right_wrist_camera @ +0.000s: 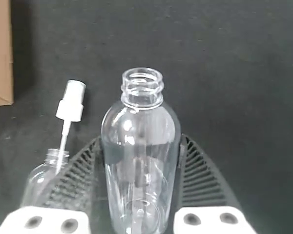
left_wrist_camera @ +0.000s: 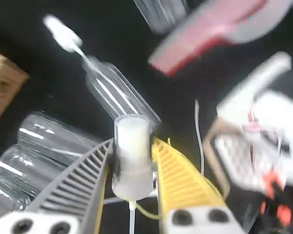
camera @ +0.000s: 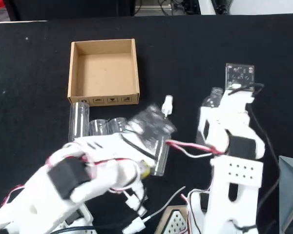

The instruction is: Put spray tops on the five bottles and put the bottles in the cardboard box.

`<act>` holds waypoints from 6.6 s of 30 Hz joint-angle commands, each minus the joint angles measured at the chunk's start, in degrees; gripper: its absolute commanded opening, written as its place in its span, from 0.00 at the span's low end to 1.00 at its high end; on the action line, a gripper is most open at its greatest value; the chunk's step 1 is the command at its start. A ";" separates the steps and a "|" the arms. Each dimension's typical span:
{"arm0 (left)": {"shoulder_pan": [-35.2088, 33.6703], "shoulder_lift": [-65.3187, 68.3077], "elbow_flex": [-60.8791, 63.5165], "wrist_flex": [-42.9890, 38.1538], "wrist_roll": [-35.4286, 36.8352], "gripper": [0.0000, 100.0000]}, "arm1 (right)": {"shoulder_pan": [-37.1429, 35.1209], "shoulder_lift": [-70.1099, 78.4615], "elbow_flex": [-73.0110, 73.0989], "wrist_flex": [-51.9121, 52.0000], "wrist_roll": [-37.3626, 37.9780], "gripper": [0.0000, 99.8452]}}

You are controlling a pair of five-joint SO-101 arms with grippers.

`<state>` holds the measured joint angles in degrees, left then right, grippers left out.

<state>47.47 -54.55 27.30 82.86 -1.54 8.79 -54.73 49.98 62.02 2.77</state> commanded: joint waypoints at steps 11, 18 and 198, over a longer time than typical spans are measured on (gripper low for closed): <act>-17.45 -19.78 6.64 -14.59 12.22 0.03 | -8.26 -12.79 4.97 -1.14 0.18 0.06; -25.01 -23.03 10.42 -20.22 18.37 0.03 | -9.93 -15.52 9.36 -6.07 0.18 0.06; -19.47 -23.38 39.34 -62.77 51.60 0.19 | -31.30 -49.80 36.97 -12.92 16.88 0.02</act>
<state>30.15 -76.97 70.73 21.58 49.10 -21.80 -102.64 87.52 49.27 19.47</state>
